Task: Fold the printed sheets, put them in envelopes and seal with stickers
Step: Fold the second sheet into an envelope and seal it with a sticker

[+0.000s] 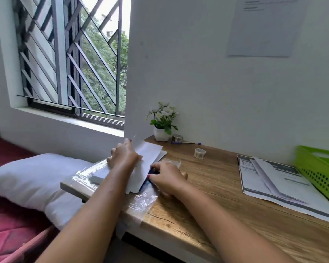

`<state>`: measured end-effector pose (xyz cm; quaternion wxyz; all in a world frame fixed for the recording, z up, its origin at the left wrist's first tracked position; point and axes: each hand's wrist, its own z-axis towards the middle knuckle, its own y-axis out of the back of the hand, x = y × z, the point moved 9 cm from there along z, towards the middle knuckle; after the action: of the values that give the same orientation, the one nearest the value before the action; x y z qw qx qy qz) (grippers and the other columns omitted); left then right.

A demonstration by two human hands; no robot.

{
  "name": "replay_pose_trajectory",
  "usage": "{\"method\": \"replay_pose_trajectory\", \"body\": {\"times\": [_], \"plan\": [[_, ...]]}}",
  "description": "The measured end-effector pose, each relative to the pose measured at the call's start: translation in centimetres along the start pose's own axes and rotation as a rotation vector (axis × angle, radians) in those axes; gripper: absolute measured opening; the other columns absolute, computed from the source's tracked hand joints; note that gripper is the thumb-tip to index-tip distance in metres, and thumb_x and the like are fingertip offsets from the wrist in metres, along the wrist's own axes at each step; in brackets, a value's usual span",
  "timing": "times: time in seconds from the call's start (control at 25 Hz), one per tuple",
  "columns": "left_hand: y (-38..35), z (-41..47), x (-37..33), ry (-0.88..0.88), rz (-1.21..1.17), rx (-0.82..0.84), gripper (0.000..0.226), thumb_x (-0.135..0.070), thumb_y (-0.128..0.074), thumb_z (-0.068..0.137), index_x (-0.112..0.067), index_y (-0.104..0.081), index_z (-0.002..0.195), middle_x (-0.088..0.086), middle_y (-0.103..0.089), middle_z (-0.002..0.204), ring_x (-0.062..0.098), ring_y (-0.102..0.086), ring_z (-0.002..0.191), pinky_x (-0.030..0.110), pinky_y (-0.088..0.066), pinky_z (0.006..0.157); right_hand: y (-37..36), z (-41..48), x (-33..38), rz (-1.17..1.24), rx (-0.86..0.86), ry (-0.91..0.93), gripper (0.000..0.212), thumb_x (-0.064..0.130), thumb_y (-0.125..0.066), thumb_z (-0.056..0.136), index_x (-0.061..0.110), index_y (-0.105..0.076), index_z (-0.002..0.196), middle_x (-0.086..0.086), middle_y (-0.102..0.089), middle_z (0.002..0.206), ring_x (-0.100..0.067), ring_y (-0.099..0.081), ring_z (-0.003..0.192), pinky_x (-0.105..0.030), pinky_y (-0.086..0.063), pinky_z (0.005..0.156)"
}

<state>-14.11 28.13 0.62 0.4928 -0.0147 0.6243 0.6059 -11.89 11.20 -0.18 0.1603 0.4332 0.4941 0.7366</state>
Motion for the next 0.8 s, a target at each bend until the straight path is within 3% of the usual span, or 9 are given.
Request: {"method": "replay_pose_trajectory", "body": {"times": [0.12,0.24,0.32,0.4,0.44,0.52,0.6,0.68,0.8], "plan": [[1.8,0.1,0.0,0.027,-0.113,-0.136,0.052,-0.008,-0.051,0.082,-0.023,-0.040,0.131,0.011,-0.056,0.126,0.034,-0.053,0.114,0.043,-0.038,0.095,0.3,-0.4,-0.4,0.207,0.002,0.001,0.042,0.025,-0.054,0.086,0.030,-0.054,0.128,0.003,-0.061,0.117,-0.021,-0.052,0.117,-0.043,-0.034,0.101],[3.7,-0.5,-1.7,0.033,-0.190,-0.203,0.046,-0.001,-0.042,0.083,-0.020,-0.047,0.124,0.012,-0.060,0.121,0.033,-0.054,0.113,0.040,-0.034,0.095,1.5,-0.8,-0.3,0.427,-0.027,0.030,0.046,0.023,-0.055,0.089,0.026,-0.049,0.135,-0.001,-0.057,0.129,-0.019,-0.052,0.120,-0.043,-0.036,0.108],[4.6,-0.9,-3.7,-0.006,-0.315,-0.208,0.039,-0.003,-0.044,0.085,-0.018,-0.055,0.119,0.012,-0.061,0.121,0.033,-0.054,0.114,0.035,-0.040,0.094,3.2,-0.8,-0.2,0.602,-0.046,0.050,0.045,0.019,-0.053,0.094,0.018,-0.046,0.139,-0.001,-0.049,0.141,-0.017,-0.049,0.125,-0.036,-0.041,0.105],[4.5,-0.5,-6.3,-0.050,-0.478,-0.158,0.036,-0.003,-0.045,0.083,-0.017,-0.057,0.114,0.014,-0.062,0.118,0.034,-0.056,0.110,0.034,-0.045,0.091,5.6,-0.6,-0.7,0.762,-0.086,0.056,0.046,0.019,-0.051,0.096,0.016,-0.042,0.141,0.000,-0.046,0.143,-0.018,-0.052,0.119,-0.032,-0.049,0.089],[4.0,-0.2,-7.9,-0.060,-0.581,-0.103,0.037,-0.002,-0.045,0.081,-0.018,-0.056,0.113,0.015,-0.063,0.115,0.035,-0.058,0.106,0.036,-0.048,0.088,7.3,-0.5,-1.5,0.809,-0.142,0.056,0.048,0.018,-0.053,0.095,0.017,-0.041,0.141,0.000,-0.045,0.143,-0.019,-0.053,0.117,-0.031,-0.050,0.086],[2.4,-0.7,-11.7,-0.084,-0.797,0.078,0.043,0.003,-0.049,0.080,-0.018,-0.050,0.118,0.020,-0.061,0.107,0.034,-0.062,0.089,0.039,-0.052,0.075,11.3,-0.6,-4.1,0.822,-0.294,0.047,0.054,0.010,-0.058,0.090,0.018,-0.042,0.141,-0.002,-0.045,0.144,-0.022,-0.054,0.120,-0.034,-0.048,0.097],[-0.1,-3.3,-16.3,-0.163,-0.935,0.361,0.055,0.008,-0.056,0.081,-0.016,-0.045,0.129,0.022,-0.057,0.105,0.031,-0.060,0.081,0.039,-0.051,0.070,14.9,-1.2,-7.4,0.791,-0.411,-0.001,0.058,0.002,-0.060,0.087,0.019,-0.044,0.140,-0.004,-0.046,0.143,-0.025,-0.054,0.120,-0.039,-0.046,0.103],[-3.2,-7.2,-20.4,-0.255,-0.926,0.661,0.054,0.009,-0.058,0.082,-0.019,-0.050,0.127,0.020,-0.056,0.112,0.032,-0.059,0.090,0.042,-0.053,0.076,17.9,-2.3,-11.3,0.776,-0.488,-0.056,0.059,-0.001,-0.060,0.086,0.020,-0.045,0.139,-0.003,-0.046,0.142,-0.024,-0.053,0.122,-0.041,-0.044,0.105],[-7.8,-12.2,-24.6,-0.410,-0.785,0.979,0.049,0.012,-0.059,0.081,-0.024,-0.060,0.114,0.016,-0.053,0.121,0.030,-0.056,0.103,0.041,-0.051,0.088,21.1,-4.0,-17.0,0.764,-0.559,-0.143,0.060,-0.004,-0.059,0.086,0.021,-0.045,0.139,-0.001,-0.045,0.144,-0.023,-0.050,0.125,-0.041,-0.043,0.107]]}}
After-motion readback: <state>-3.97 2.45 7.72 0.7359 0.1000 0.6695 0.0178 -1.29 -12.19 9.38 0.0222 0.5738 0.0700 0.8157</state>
